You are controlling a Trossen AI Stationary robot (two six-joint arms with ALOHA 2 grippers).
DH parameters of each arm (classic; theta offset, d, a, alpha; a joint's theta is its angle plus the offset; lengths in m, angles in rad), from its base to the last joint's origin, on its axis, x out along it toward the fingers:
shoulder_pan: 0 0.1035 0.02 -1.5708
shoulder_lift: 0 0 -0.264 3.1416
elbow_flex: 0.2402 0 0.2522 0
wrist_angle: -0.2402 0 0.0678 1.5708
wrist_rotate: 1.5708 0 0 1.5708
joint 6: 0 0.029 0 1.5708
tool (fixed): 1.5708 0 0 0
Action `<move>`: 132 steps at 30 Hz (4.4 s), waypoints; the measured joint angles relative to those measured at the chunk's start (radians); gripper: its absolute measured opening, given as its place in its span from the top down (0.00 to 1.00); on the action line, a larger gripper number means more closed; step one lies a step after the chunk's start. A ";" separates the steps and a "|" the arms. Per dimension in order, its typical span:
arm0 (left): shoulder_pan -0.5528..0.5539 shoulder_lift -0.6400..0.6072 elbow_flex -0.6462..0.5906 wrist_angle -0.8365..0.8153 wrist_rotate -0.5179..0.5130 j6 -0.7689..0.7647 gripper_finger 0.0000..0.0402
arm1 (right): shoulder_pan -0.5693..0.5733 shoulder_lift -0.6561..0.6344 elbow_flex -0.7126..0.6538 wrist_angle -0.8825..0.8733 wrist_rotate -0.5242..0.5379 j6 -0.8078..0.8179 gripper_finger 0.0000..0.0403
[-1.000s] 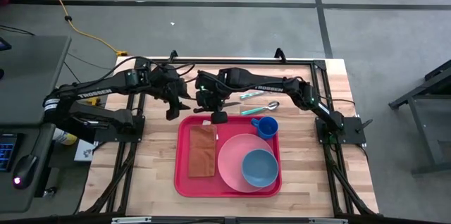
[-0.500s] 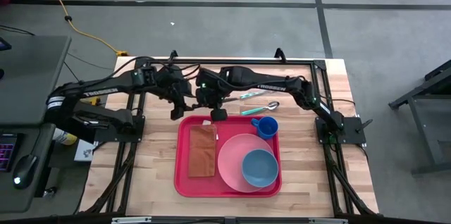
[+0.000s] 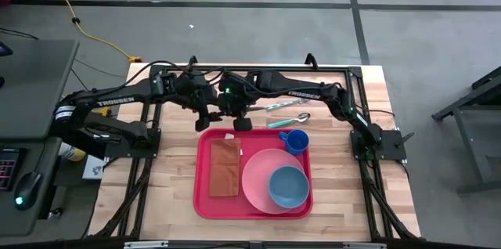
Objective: Set up tray
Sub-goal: Put the black knife on top of the orange napkin on the serving tray
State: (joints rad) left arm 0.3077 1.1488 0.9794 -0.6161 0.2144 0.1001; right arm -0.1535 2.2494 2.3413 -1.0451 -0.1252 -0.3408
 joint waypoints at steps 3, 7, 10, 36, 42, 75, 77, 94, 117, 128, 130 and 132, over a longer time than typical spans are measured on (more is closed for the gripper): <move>0.000 0.000 0.000 -0.003 0.018 -0.001 0.27 | -0.001 0.000 0.000 0.003 0.002 0.000 0.93; 0.000 0.000 0.000 -0.004 0.030 -0.003 0.32 | -0.001 0.000 0.001 0.012 0.006 0.001 0.93; 0.000 0.000 0.000 -0.003 0.032 -0.003 0.36 | -0.002 0.002 0.010 0.010 0.009 0.003 0.93; 0.000 0.001 -0.001 -0.042 -0.026 0.004 0.69 | -0.003 -0.003 0.014 0.021 0.021 0.025 0.93; 0.000 0.002 -0.001 -0.038 -0.028 0.002 0.71 | -0.004 -0.004 0.014 0.019 0.020 0.025 0.93; 0.000 0.002 -0.002 -0.110 -0.058 0.054 0.74 | -0.002 -0.014 0.016 0.022 0.065 0.071 0.53; 0.000 0.002 -0.002 -0.128 -0.073 0.053 0.74 | -0.003 -0.028 0.016 0.023 0.087 0.072 0.50; -0.192 -0.087 -0.003 -0.290 -0.667 -0.525 0.74 | -0.040 -0.250 0.018 -0.193 0.343 0.284 0.47; -0.894 0.307 -0.003 -0.429 -1.130 -1.816 0.74 | -0.056 -0.467 0.015 -0.275 0.444 0.310 0.46; -0.907 0.586 0.162 -0.229 -1.160 -1.838 0.74 | -0.056 -0.643 0.015 -0.292 0.412 0.202 0.47; -0.907 0.617 0.235 -0.299 -1.136 -1.843 0.74 | -0.056 -0.661 0.015 -0.301 0.404 0.184 0.47; -0.911 0.660 0.324 -0.395 -1.119 -1.851 0.74 | -0.056 -0.684 0.015 -0.320 0.403 0.175 0.47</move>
State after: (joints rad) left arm -0.6032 1.8089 1.3031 -1.0114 -0.9045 -1.7513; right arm -0.2092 1.5653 2.3562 -1.3653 0.2779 -0.1654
